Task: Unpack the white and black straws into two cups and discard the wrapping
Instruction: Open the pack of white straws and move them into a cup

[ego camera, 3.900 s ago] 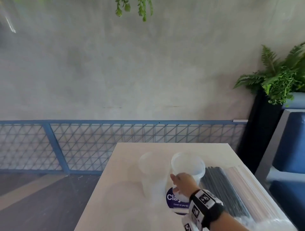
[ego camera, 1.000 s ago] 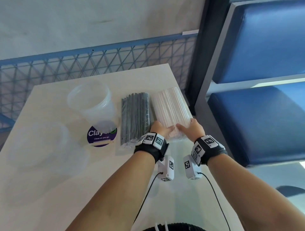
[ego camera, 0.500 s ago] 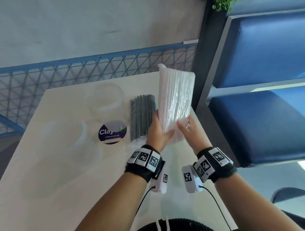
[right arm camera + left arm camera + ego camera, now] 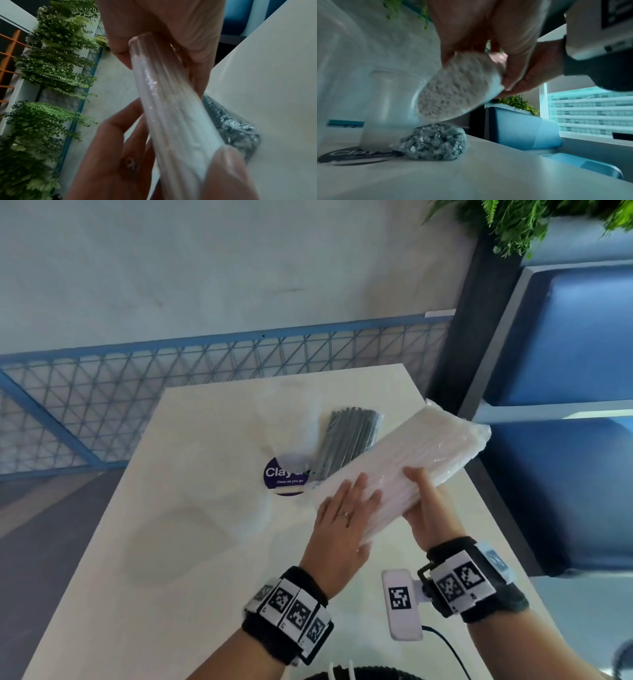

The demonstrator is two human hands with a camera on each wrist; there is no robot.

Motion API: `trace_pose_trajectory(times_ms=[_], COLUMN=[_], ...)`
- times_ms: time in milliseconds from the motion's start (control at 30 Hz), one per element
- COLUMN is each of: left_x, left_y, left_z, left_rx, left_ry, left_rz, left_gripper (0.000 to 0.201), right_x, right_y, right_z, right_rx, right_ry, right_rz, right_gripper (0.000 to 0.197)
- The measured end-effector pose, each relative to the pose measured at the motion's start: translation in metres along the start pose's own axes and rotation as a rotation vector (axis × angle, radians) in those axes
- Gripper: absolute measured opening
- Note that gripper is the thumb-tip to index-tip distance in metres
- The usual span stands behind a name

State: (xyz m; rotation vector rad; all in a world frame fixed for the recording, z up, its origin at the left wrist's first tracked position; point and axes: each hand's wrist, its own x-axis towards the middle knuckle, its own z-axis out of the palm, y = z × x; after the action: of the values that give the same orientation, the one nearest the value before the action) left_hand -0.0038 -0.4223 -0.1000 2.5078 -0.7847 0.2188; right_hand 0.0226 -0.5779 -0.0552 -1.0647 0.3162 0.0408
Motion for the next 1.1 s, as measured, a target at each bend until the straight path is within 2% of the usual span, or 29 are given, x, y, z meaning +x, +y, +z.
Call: trace_pose_trajectory(times_ms=[67, 167, 233, 333, 400, 500, 567, 667, 733, 767, 833, 900, 1000, 1100], left_x=[-0.004, -0.004, -0.001, 0.003, 0.003, -0.005, -0.011, -0.018, -0.021, -0.021, -0.023, -0.024, -0.026, -0.029], left_y=[-0.007, -0.022, -0.031, -0.044, -0.053, -0.06, -0.061, -0.065, -0.068, -0.069, -0.071, -0.073, -0.074, -0.072], left_z=[-0.013, -0.029, -0.042, -0.059, -0.067, -0.068, -0.067, -0.071, -0.075, -0.078, -0.082, -0.085, -0.086, -0.086], left_rx=[-0.118, -0.438, -0.583, -0.661, -0.729, -0.751, -0.743, -0.713, -0.713, -0.713, -0.71, -0.707, -0.69, -0.68], left_ry=[-0.063, -0.076, -0.075, -0.137, -0.128, -0.087, -0.05, -0.027, -0.047, -0.062, -0.096, -0.13, -0.171, -0.176], left_rz=[-0.038, -0.248, -0.325, -0.416, -0.498, -0.498, -0.511, -0.527, -0.523, -0.523, -0.521, -0.514, -0.512, -0.513], left_gripper=[0.078, 0.099, 0.101, 0.101, 0.099, 0.091, 0.088, 0.079, 0.076, 0.076, 0.076, 0.077, 0.078, 0.079], right_x=[0.0, -0.003, -0.007, -0.009, -0.01, -0.01, -0.009, -0.009, -0.009, -0.009, -0.007, -0.005, -0.003, -0.002], right_y=[0.002, 0.005, 0.011, 0.023, 0.03, 0.038, 0.041, 0.036, 0.029, 0.026, 0.021, 0.017, 0.015, 0.015], right_z=[0.003, 0.011, 0.017, 0.021, 0.022, 0.022, 0.022, 0.023, 0.022, 0.021, 0.02, 0.02, 0.022, 0.024], right_rx=[-0.029, -0.086, -0.12, -0.154, -0.192, -0.226, -0.332, -0.61, -0.743, -0.817, -0.985, -1.09, -1.154, -1.169], right_ry=[0.001, -0.071, -0.134, -0.215, -0.267, -0.321, -0.282, -0.147, -0.142, -0.154, -0.177, -0.185, -0.184, -0.195], right_rz=[-0.039, -0.067, -0.03, 0.055, 0.104, 0.06, -0.101, -0.428, -0.661, -0.774, -0.956, -1.054, -1.198, -1.267], right_gripper=[0.026, 0.026, 0.031, 0.038, 0.041, 0.049, 0.057, 0.064, 0.073, 0.069, 0.049, 0.034, 0.023, 0.017])
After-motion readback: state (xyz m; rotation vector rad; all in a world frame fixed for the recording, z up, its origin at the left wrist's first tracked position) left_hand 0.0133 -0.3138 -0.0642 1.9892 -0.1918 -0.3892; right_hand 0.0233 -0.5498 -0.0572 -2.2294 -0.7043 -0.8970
